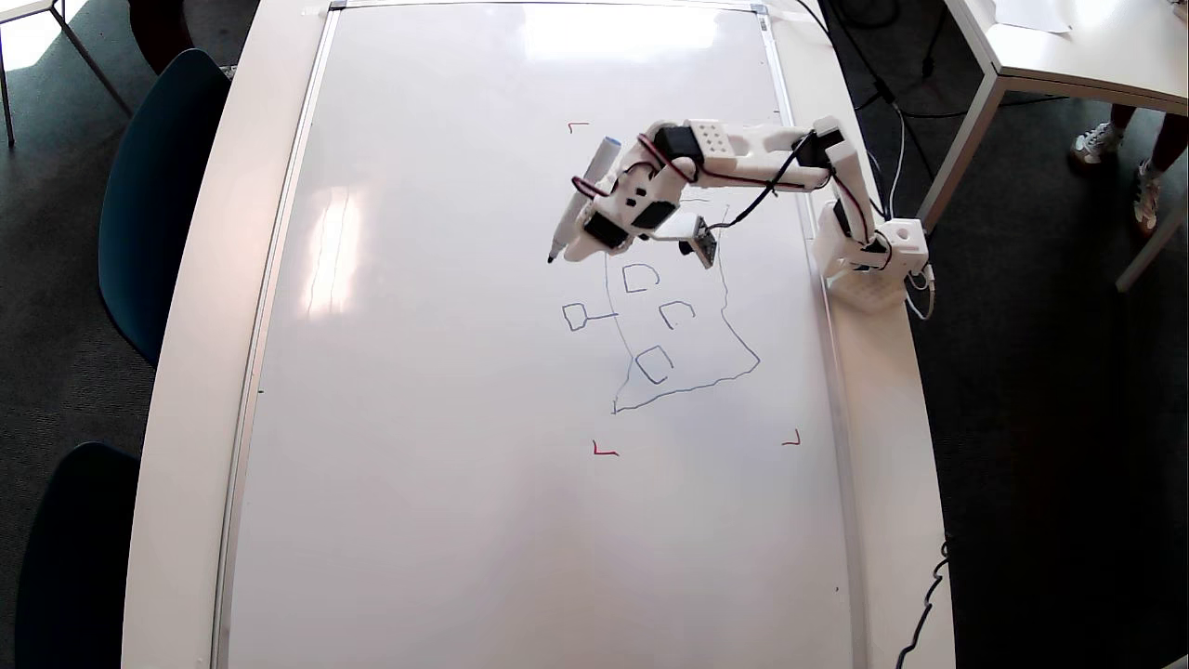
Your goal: Draw on a whiteboard a robot head using a pen attached to the gripper
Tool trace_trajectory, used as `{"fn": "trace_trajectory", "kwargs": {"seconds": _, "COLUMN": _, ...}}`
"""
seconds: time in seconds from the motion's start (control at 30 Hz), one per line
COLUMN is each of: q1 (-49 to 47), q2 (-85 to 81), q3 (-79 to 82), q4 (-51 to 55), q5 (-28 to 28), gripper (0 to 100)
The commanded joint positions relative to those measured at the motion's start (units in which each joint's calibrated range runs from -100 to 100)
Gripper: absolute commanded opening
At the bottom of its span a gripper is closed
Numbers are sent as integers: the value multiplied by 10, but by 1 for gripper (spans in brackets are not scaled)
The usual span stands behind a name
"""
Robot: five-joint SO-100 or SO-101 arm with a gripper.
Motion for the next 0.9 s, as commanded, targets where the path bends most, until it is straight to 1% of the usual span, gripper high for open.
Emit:
{"fn": "trace_trajectory", "kwargs": {"seconds": 0.0, "q1": 21, "q2": -54, "q3": -98, "q4": -2, "q5": -1, "gripper": 1}}
{"fn": "trace_trajectory", "kwargs": {"seconds": 0.07, "q1": 30, "q2": -65, "q3": -114, "q4": -2, "q5": -1, "gripper": 1}}
{"fn": "trace_trajectory", "kwargs": {"seconds": 0.17, "q1": 36, "q2": -118, "q3": -108, "q4": 30, "q5": -10, "gripper": 1}}
{"fn": "trace_trajectory", "kwargs": {"seconds": 0.23, "q1": 35, "q2": -154, "q3": -93, "q4": 52, "q5": -42, "gripper": 1}}
{"fn": "trace_trajectory", "kwargs": {"seconds": 0.27, "q1": 33, "q2": -195, "q3": -64, "q4": 62, "q5": -82, "gripper": 1}}
{"fn": "trace_trajectory", "kwargs": {"seconds": 0.37, "q1": 35, "q2": -271, "q3": -3, "q4": 58, "q5": -124, "gripper": 1}}
{"fn": "trace_trajectory", "kwargs": {"seconds": 0.4, "q1": 36, "q2": -322, "q3": 45, "q4": 52, "q5": -138, "gripper": 1}}
{"fn": "trace_trajectory", "kwargs": {"seconds": 0.53, "q1": 36, "q2": -423, "q3": 144, "q4": 52, "q5": -146, "gripper": 1}}
{"fn": "trace_trajectory", "kwargs": {"seconds": 0.57, "q1": 36, "q2": -474, "q3": 190, "q4": 44, "q5": -146, "gripper": 1}}
{"fn": "trace_trajectory", "kwargs": {"seconds": 0.7, "q1": 37, "q2": -569, "q3": 301, "q4": -34, "q5": -149, "gripper": 1}}
{"fn": "trace_trajectory", "kwargs": {"seconds": 0.73, "q1": 38, "q2": -616, "q3": 363, "q4": -87, "q5": -156, "gripper": 1}}
{"fn": "trace_trajectory", "kwargs": {"seconds": 0.83, "q1": 47, "q2": -685, "q3": 449, "q4": -168, "q5": -161, "gripper": 1}}
{"fn": "trace_trajectory", "kwargs": {"seconds": 0.87, "q1": 50, "q2": -724, "q3": 497, "q4": -217, "q5": -161, "gripper": 1}}
